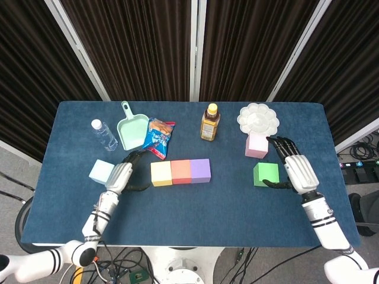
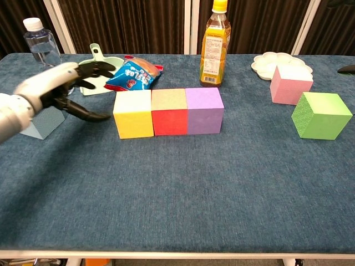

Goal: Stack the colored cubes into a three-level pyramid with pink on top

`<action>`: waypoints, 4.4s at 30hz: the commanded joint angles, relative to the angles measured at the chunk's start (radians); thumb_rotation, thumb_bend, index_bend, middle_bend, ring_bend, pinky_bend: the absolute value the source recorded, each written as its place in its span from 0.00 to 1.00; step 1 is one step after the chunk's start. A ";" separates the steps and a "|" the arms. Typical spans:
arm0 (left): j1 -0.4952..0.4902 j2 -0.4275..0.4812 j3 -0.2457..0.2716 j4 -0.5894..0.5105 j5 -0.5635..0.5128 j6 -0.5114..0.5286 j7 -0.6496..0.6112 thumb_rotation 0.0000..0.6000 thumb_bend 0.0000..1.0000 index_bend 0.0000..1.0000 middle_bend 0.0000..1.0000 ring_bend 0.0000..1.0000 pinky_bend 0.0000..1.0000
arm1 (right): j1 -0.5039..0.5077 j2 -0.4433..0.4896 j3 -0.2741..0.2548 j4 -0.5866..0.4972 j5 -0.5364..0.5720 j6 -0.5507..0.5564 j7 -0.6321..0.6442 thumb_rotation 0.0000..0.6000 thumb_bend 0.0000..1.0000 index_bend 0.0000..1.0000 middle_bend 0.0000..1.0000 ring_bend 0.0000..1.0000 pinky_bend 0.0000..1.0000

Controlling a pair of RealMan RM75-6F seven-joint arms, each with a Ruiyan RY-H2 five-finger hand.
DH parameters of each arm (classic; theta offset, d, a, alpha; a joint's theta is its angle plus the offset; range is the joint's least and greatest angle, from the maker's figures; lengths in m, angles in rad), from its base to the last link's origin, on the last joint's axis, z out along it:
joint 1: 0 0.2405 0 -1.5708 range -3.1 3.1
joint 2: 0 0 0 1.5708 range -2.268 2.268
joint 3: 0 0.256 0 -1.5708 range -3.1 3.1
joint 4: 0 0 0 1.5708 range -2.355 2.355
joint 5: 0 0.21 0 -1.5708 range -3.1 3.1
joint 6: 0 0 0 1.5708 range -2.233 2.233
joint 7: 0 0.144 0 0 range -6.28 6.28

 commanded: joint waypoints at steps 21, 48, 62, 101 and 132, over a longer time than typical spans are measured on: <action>-0.042 -0.053 -0.052 0.082 -0.056 -0.032 0.087 1.00 0.17 0.10 0.11 0.00 0.13 | -0.005 -0.005 -0.001 0.012 0.012 -0.011 0.006 1.00 0.03 0.00 0.09 0.00 0.00; -0.051 -0.054 -0.051 0.085 -0.049 -0.022 0.081 1.00 0.17 0.10 0.11 0.00 0.13 | -0.006 -0.004 0.000 0.034 0.009 -0.020 0.024 1.00 0.03 0.00 0.09 0.00 0.00; 0.061 0.145 -0.043 -0.103 -0.095 0.086 0.175 1.00 0.17 0.10 0.11 0.00 0.14 | -0.006 0.101 -0.004 -0.043 0.090 -0.081 -0.127 1.00 0.03 0.00 0.13 0.00 0.00; 0.184 0.222 -0.040 -0.213 -0.236 0.114 0.155 1.00 0.11 0.10 0.11 0.00 0.13 | 0.085 -0.092 -0.032 0.148 0.316 -0.261 -0.390 1.00 0.09 0.00 0.34 0.00 0.00; 0.225 0.243 -0.035 -0.183 -0.176 0.098 0.018 1.00 0.12 0.10 0.11 0.00 0.13 | 0.456 0.075 0.148 -0.145 0.573 -0.517 -0.466 1.00 0.15 0.00 0.48 0.03 0.00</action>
